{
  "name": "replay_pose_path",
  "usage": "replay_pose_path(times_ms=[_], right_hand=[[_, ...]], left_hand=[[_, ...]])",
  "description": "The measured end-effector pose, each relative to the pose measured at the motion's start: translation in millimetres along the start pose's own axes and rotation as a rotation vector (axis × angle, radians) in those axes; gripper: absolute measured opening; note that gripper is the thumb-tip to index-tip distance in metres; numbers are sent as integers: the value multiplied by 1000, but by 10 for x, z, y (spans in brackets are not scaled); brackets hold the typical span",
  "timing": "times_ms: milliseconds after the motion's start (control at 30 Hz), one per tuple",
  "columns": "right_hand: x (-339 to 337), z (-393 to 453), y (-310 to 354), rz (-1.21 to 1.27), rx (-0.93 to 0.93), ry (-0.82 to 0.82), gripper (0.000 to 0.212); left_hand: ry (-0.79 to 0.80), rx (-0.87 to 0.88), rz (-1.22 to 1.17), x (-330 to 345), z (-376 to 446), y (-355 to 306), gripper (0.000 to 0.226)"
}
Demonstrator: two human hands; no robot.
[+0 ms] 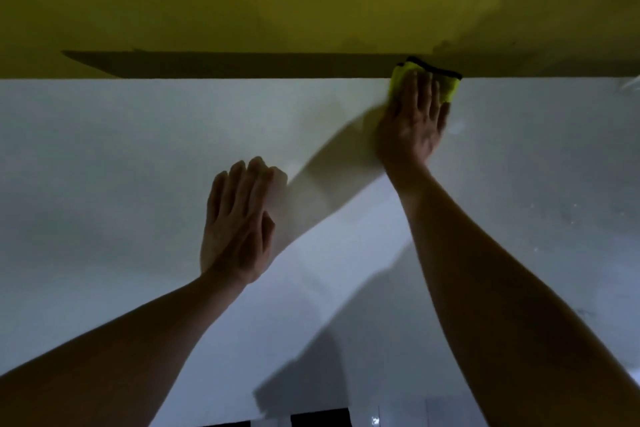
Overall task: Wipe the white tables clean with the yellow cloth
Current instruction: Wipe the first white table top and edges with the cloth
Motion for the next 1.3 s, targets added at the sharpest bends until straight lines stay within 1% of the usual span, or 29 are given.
replay_pose_path(times_ms=[67, 100, 233, 300, 367, 400, 433, 500, 567, 633, 733, 767, 800, 933, 1000, 1067, 1133, 1167, 1233, 1300], right_hand=[[78, -156, 204, 7, 13, 3, 61], [123, -287, 359, 8, -39, 20, 62], [261, -946, 988, 49, -395, 114, 63], [271, -1044, 1060, 75, -502, 153, 60], [232, -938, 902, 53, -561, 180, 61], [193, -832, 748, 39, -537, 172, 61], [143, -699, 555, 33, -468, 151, 61], [7, -406, 97, 36, -272, 104, 55], [-143, -202, -255, 23, -172, 70, 54], [-188, -125, -370, 9, -149, 63, 54], [-124, -269, -220, 14, -61, 9, 53], [-78, -403, -97, 24, -72, 12, 53], [-26, -582, 49, 48, -122, 26, 53], [161, -1360, 583, 141, -416, 100, 58], [206, -1426, 597, 135, -500, 161, 59], [155, -1300, 426, 122, -566, 185, 59], [37, -1113, 112, 111, -569, 129, 55], [-22, -984, -92, 123, -536, 86, 53], [-145, -722, -516, 114, -414, 37, 52], [-232, -570, -783, 69, -291, 11, 53]], left_hand=[[8, -8, 1, 7, -9, 1, 66], [15, -8, 2, 5, -11, 6, 67], [33, 1, 16, 10, -7, 28, 66], [29, 15, 31, 12, -10, 48, 64], [25, 35, 35, 10, -5, 61, 63], [23, 36, 32, 9, -3, 59, 62], [20, 33, 28, 8, -3, 53, 62], [14, 23, 26, 2, -4, 35, 62], [9, 17, 29, -3, 2, 13, 63], [1, 8, 31, -5, 6, 10, 64], [-19, -2, 21, -2, 3, -9, 66], [-22, 2, 22, -1, 5, -7, 66], [-19, 6, 23, 3, 7, 0, 66], [-5, 11, 63, 22, -4, 34, 67], [1, 28, 77, 22, -2, 40, 67], [9, 36, 75, 0, -4, 33, 66], [9, 33, 48, -24, -3, 18, 66], [7, 28, 34, -33, 1, 9, 65], [-2, 8, 20, -42, 3, -12, 64], [-11, -11, 16, -47, 3, -23, 64]])
Point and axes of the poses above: each hand's wrist, its own z-axis towards the middle knuckle, its own x-axis out of the palm, y = z × x, the point moved 3 cm from there along z, towards the middle knuckle, and after that the axes turned 11 degrees about x, right-handed, at the moved point
